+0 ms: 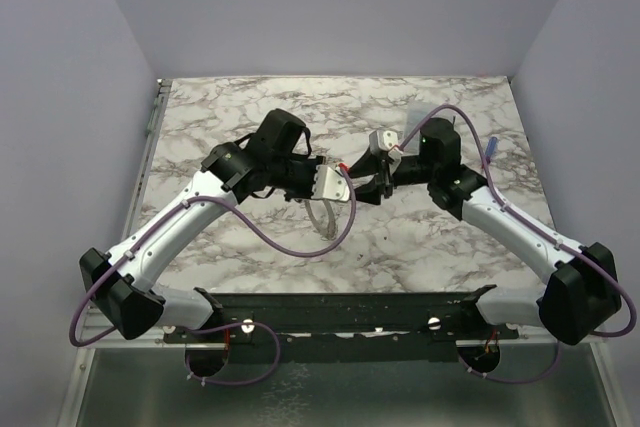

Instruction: Remove the keys from the keyring

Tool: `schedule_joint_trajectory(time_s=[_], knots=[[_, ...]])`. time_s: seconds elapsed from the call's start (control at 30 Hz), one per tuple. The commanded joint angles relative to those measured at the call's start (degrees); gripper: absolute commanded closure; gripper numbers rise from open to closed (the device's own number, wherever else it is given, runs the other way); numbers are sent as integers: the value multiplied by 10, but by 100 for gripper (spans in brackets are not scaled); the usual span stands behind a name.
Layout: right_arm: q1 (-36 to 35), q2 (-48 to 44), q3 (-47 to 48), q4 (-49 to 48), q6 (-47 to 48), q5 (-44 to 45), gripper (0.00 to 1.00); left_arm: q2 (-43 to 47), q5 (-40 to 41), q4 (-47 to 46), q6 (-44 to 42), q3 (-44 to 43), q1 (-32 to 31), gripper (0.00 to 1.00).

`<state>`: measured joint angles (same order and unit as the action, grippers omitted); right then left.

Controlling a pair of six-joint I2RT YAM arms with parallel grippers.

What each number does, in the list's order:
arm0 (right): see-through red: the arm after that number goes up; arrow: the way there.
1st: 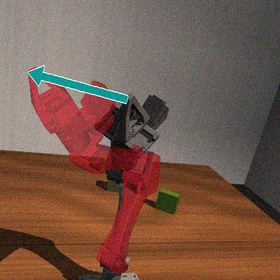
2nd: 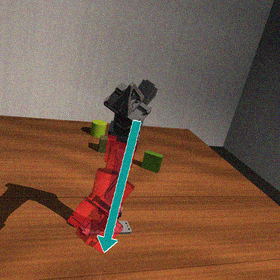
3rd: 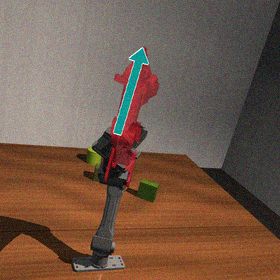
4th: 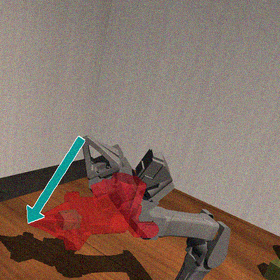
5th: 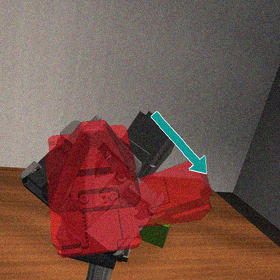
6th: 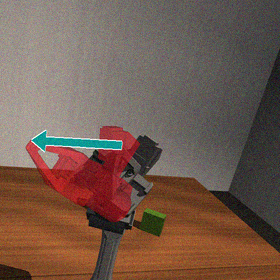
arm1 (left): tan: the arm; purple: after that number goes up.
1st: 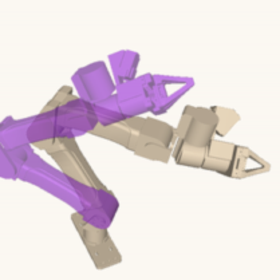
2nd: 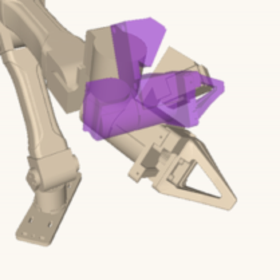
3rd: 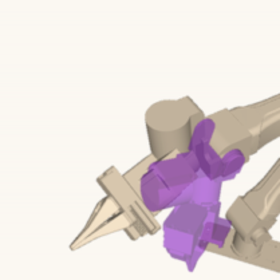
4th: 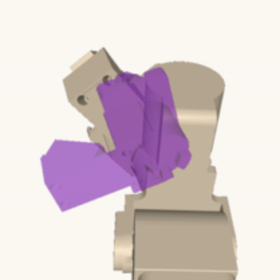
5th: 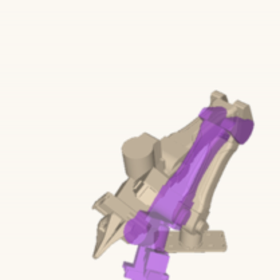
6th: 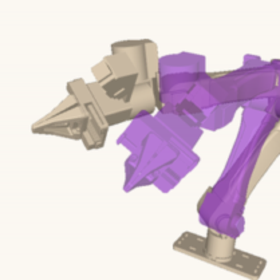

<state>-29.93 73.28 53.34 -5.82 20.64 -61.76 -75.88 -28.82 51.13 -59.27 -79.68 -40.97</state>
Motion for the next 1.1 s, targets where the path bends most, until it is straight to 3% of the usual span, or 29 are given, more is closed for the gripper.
schedule_joint_trajectory(time_s=[0.0, 0.23, 0.33, 0.43, 0.67, 1.07], knots=[[-1, -8, -15, -7, -14, 27, 49, -3, -17, -14, 32, -25, -4, 100], [0, -9, -29, -17, -27, 44, 46, -14, -23, -25, 64, -41, -4, 100], [-1, -18, -41, -17, -27, 33, 40, -13, -35, -25, 68, -45, -4, 100], [-1, -14, -40, -5, -16, 2, 40, -7, -45, -26, 57, -43, -4, 100], [-1, -10, -2, 66, 24, -44, 40, 11, -40, 7, -22, -33, -10, 100], [12, 3, 72, 165, 76, -42, 45, 47, 3, 21, -112, 10, -49, 100]])
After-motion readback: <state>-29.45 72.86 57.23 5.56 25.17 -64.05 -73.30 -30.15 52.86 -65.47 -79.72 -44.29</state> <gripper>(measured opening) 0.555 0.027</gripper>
